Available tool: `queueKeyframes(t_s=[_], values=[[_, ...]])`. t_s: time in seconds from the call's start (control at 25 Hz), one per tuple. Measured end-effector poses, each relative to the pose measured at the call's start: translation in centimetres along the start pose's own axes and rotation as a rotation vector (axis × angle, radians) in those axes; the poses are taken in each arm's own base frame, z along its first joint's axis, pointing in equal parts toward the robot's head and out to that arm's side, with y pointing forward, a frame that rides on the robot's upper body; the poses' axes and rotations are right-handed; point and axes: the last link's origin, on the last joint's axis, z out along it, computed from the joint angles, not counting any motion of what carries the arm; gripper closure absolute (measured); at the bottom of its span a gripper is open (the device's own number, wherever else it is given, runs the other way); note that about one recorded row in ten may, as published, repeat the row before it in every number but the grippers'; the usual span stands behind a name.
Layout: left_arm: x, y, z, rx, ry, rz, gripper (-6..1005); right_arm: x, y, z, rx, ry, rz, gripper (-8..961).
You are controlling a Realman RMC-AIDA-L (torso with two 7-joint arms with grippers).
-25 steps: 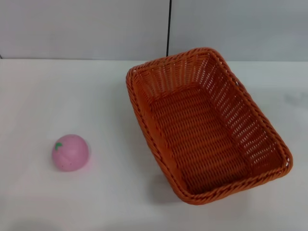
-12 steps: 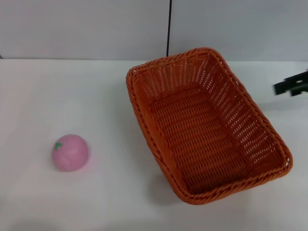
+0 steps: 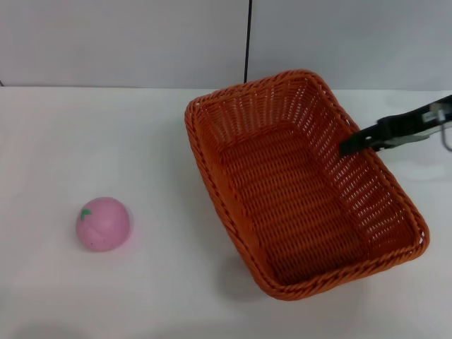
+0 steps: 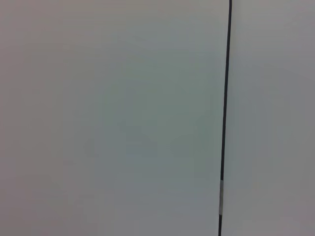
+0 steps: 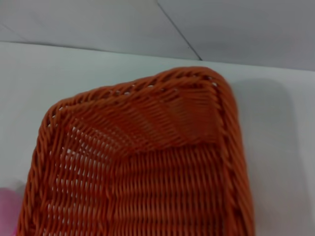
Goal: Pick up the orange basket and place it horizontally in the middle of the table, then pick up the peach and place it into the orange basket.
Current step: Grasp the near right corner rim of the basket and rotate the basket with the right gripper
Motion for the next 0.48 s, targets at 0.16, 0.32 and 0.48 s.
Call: queueKeyframes(t_s=[0.16,0.32,0.48], values=[[0.0,-0.1,0.0,0.001,0.001,0.004,175,0.1,0.2,1.3,0.004,-0.01,0.007,263],[0.0,-0.2,-0.1,0.002,0.001,0.005,176,0.5,0.1,2.2,0.006,0.001,0.012,306],[0.0,-0.2,-0.1,0.003,0.0,0.006,176,0.6,0.0,2.4,0.013,0.0,0.016,349]])
